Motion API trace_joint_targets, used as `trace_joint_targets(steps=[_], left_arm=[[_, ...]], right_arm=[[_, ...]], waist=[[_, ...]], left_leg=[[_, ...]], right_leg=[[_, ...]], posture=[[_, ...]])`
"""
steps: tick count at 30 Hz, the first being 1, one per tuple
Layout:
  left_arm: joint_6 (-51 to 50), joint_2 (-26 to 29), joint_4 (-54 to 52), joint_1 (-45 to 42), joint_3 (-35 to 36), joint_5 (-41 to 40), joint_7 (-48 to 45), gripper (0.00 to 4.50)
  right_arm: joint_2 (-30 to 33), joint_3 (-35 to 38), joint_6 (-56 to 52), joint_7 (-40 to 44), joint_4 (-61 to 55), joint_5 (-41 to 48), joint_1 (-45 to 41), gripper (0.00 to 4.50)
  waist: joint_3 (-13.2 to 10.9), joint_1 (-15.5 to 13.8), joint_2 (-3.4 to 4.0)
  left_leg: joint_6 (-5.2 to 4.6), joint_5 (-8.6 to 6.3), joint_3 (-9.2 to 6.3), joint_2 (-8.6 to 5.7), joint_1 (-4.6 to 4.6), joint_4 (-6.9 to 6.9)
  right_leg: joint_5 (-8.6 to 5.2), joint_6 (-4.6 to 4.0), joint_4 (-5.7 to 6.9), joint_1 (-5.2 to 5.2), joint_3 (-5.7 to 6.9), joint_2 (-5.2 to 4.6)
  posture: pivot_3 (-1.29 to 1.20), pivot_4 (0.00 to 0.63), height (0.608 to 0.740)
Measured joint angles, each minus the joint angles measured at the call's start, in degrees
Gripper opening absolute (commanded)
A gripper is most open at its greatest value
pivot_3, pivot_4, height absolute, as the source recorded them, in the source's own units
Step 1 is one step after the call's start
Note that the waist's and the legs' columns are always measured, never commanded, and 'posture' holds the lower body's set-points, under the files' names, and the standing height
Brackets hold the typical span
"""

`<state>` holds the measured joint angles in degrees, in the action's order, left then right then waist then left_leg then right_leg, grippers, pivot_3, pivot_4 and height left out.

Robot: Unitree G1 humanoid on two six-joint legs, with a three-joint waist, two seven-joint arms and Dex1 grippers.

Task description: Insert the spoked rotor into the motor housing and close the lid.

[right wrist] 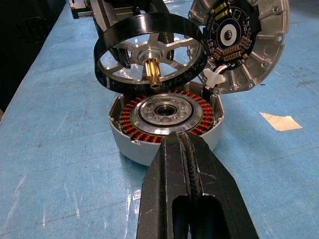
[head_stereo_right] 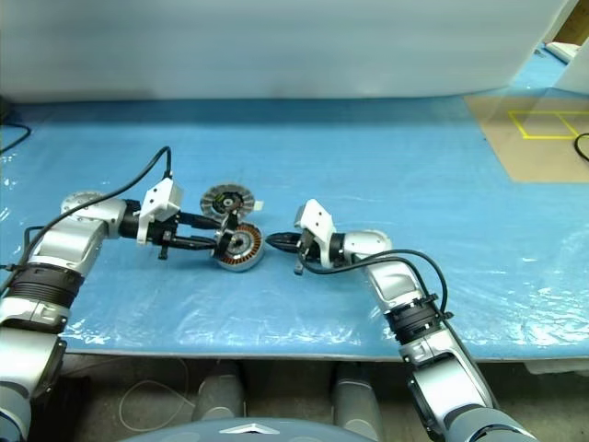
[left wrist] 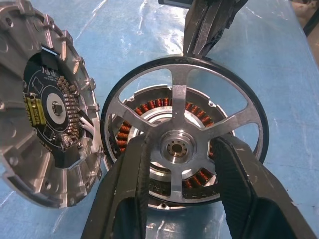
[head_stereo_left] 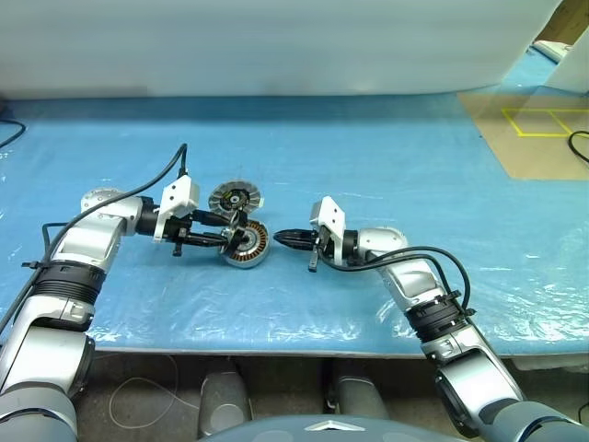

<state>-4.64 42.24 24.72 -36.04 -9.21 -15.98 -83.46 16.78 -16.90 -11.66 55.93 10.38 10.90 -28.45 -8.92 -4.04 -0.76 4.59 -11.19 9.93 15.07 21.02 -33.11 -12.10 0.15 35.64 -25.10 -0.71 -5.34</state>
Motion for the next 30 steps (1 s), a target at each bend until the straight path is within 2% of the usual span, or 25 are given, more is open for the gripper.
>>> trace_joint_targets(steps=[22, 28, 30], left_arm=[[0.32, -0.79, 0.51, -1.98, -0.11, 4.74, 0.24, 1.51], [0.16, -0.94, 0.74, -2.06, -0.67, 5.58, -0.67, 3.48], [-0.22, -1.12, 1.05, -2.06, -0.99, 5.91, -0.85, 3.48]], right_arm=[[0.04, 0.0, 0.01, -0.01, -0.08, -0.66, 0.06, 0.0], [0.04, 0.0, 0.09, -0.02, -0.08, -0.71, 0.07, 0.0], [0.04, 0.0, 0.11, -0.02, -0.08, -0.72, 0.08, 0.0]], waist=[[0.0, 0.0, 0.0], [0.0, 0.04, 0.0], [0.0, 0.04, 0.0]], left_leg=[[0.0, 0.0, 0.0, -0.05, -0.03, 0.0], [0.0, 0.0, 0.0, -0.05, -0.02, 0.0], [0.0, 0.0, 0.0, -0.05, -0.01, 0.0]], right_leg=[[0.0, 0.0, 0.0, 0.0, -0.08, -0.01], [0.0, 0.0, -0.01, -0.01, -0.09, 0.0], [0.0, 0.0, -0.01, -0.01, -0.09, 0.0]], posture=[[0.0, 0.15, 0.74], [0.0, 0.15, 0.74], [0.0, 0.15, 0.74]])
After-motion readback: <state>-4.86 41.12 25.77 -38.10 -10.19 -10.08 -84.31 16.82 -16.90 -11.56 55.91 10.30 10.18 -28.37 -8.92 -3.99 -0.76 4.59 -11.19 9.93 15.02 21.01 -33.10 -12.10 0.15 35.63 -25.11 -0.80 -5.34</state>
